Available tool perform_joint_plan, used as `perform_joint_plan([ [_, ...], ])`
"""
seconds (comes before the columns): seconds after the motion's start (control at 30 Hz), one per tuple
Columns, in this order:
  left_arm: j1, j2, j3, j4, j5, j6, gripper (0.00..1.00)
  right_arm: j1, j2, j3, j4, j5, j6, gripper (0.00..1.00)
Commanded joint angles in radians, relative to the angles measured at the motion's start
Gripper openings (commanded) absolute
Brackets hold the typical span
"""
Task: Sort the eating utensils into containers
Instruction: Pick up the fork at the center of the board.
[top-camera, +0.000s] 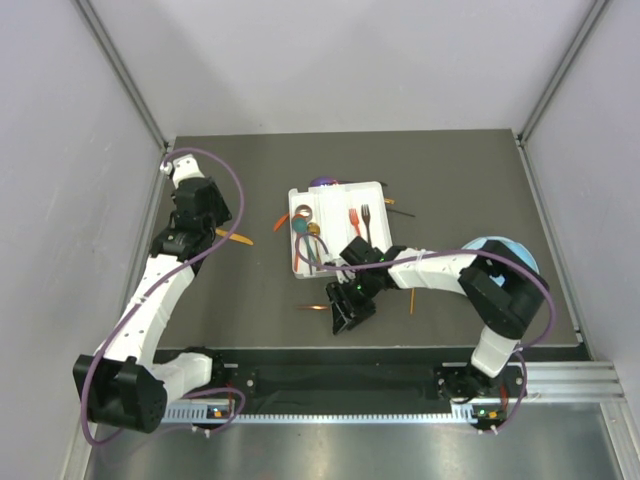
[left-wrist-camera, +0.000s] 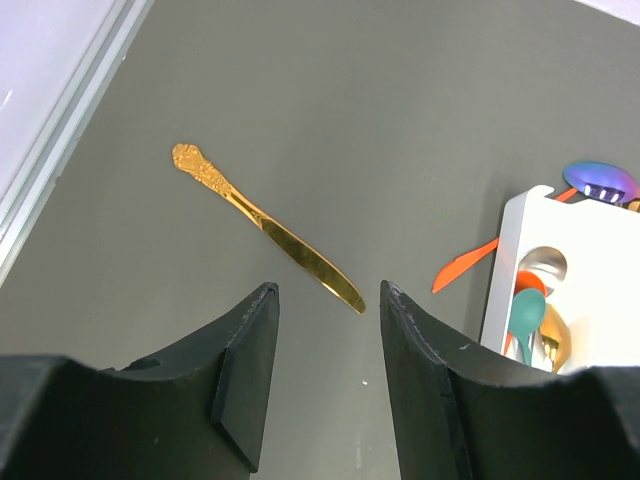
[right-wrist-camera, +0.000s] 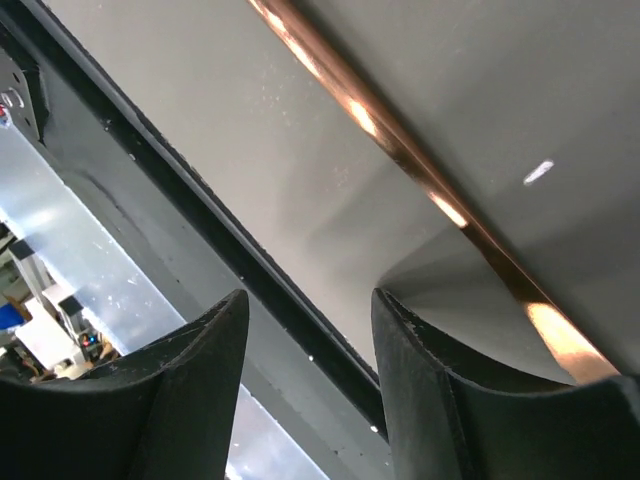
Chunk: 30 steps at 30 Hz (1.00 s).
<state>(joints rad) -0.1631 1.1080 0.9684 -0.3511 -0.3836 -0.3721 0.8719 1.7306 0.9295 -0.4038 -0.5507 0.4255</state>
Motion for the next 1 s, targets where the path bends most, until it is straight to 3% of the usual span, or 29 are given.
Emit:
perform_joint_plan([
  [0.0,0.007,-0.025,-0.011,0.05,-0.012,-0.004,0.5,-0.013,0.021,-0.003,0.037,0.078,-0.022,0.53],
  [0.53,0.007,-0.016,-0.011,0.052,-0.003,-0.002,0.5,-0.073,0.066,0.078,-0.099,0.374,-0.093,0.53],
  [0.97,0.007,-0.016,-0.013,0.052,0.006,0.001,0.5,-0.105,0.077,0.173,-0.156,0.465,-0.185,0.55],
])
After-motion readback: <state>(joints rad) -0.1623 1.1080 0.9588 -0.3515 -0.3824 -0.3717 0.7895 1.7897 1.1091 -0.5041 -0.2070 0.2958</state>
